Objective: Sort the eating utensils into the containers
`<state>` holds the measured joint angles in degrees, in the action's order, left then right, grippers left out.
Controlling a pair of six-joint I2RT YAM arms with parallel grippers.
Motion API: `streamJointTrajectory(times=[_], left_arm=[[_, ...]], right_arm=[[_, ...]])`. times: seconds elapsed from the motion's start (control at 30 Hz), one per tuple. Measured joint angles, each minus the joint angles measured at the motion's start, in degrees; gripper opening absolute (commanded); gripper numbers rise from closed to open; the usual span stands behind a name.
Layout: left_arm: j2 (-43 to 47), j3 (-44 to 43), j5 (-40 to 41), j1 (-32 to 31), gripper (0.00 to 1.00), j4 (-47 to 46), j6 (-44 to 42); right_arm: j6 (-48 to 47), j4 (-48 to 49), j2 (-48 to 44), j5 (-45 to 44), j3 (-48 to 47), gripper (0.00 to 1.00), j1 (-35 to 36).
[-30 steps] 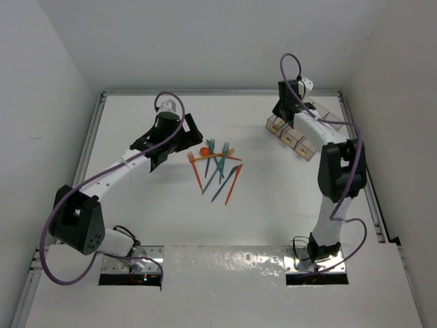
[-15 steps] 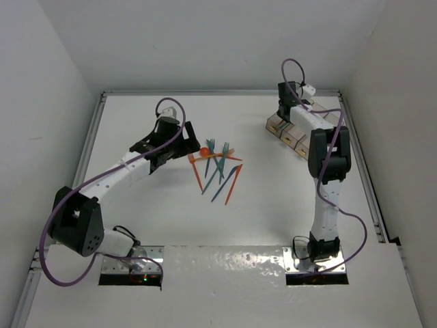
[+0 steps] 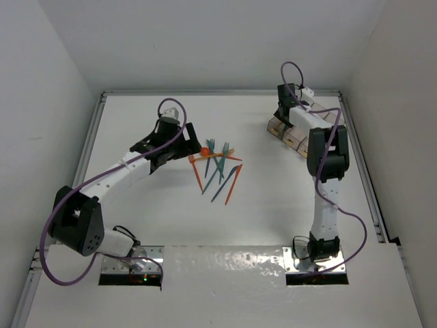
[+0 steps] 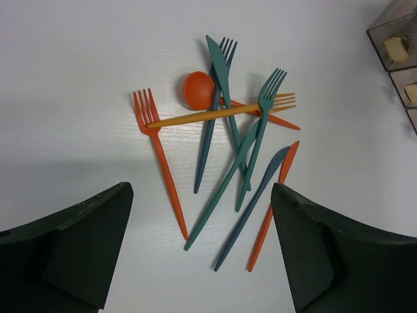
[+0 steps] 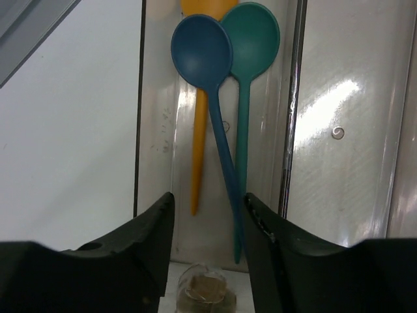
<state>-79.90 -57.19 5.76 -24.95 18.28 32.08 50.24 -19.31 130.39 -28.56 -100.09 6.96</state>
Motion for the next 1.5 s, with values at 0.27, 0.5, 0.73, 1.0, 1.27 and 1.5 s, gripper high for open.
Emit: streamJointTrajectory(times=[0.27, 0.5, 0.73, 1.0, 1.27, 1.5], left_arm=[[-4.11, -0.46, -0.66, -0.55, 0.62, 0.24, -0.79], [-9.79, -2.43, -0.83, -1.22, 0.62, 0.87, -1.73], [-18.45, -10.08, -4.92, 1.73, 0.48, -1.2, -6.78], [-30.6, -19.34, -11.37, 6.21, 0.4, -1.55, -12.44], [-36.74, -24.11, -15.45, 6.19, 0.35, 0.42, -16.33], [-38.36, -24.13, -17.11, 6.19, 0.3, 2.36, -17.88]], right_arm=[[-8.41, 3.54, -11.39, 2.62, 9.57, 0.38, 0.79], [-22.18, 10.71, -25.73, 16.09, 20.55, 0.4, 5.4], [-30.95, 11.5, -31.82, 27.56, 31.06, 0.42, 10.58], [-31.43, 11.58, -37.16, 32.28, 40.44, 0.42, 11.26], [-31.17, 13.27, -40.89, 33.29, 41.92, 0.42, 11.26], [-30.95, 13.68, -41.11, 33.38, 43.19, 0.42, 11.26]])
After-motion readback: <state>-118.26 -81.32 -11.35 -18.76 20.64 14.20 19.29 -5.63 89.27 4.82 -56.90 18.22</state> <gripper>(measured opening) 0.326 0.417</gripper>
